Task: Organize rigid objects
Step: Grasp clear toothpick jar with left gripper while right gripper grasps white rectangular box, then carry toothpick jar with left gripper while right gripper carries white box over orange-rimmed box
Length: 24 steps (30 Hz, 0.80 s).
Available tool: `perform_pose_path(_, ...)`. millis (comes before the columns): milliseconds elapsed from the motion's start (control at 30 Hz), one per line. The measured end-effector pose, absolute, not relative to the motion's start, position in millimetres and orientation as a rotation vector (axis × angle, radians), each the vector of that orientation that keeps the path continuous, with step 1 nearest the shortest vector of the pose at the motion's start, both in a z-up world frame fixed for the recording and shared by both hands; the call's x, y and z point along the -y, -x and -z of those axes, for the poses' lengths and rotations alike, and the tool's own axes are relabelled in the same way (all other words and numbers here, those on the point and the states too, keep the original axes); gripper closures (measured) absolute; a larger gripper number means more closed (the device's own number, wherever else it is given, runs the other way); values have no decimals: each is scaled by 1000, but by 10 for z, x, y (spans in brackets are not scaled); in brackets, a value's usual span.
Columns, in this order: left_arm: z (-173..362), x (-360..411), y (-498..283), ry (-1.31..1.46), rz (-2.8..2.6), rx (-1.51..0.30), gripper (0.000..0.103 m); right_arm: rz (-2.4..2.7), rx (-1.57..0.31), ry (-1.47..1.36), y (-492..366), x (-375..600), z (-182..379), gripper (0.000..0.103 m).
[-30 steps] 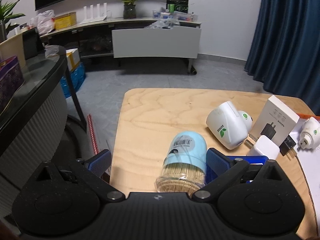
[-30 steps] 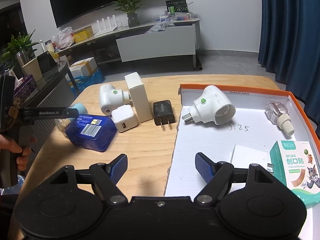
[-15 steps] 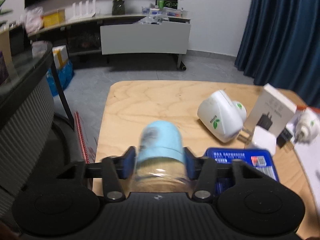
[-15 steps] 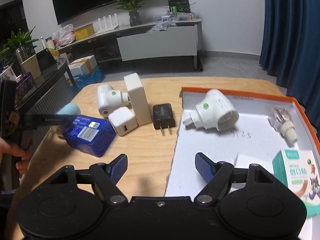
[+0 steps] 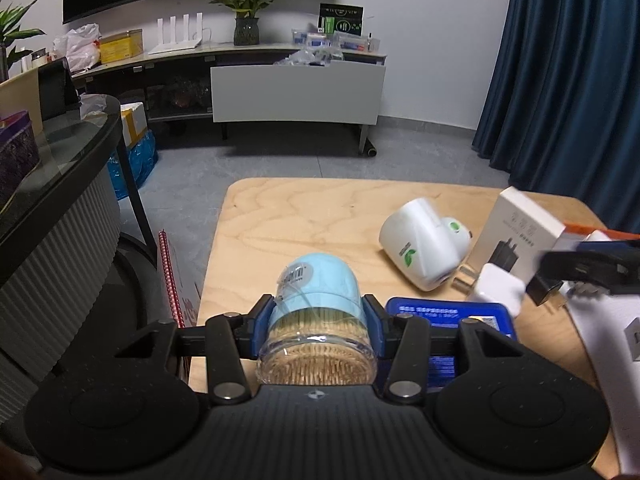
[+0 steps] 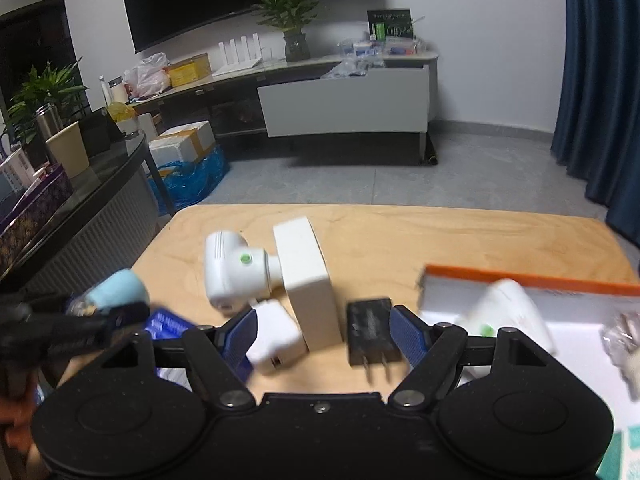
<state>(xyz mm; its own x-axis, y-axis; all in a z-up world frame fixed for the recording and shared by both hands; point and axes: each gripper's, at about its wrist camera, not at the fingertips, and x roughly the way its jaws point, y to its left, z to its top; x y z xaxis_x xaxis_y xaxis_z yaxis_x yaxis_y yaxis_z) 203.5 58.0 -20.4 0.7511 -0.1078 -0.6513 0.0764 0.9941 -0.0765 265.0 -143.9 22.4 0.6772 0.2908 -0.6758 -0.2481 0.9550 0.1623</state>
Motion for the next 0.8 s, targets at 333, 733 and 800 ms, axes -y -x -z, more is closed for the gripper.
perform_pose_path(333,165,-495,-1888,80,120,-692,55,-304,-831,-11,-3052,1261,-24,69)
perform_pose_path(733,55,-379,-1658,122,108,-684,55,-318,-730,7,-2495,1436,-424,70)
perform_pose_path(800,25,-343,-1603,120,111,-683,55,-317,-729,23,-2358,1450,-472,70)
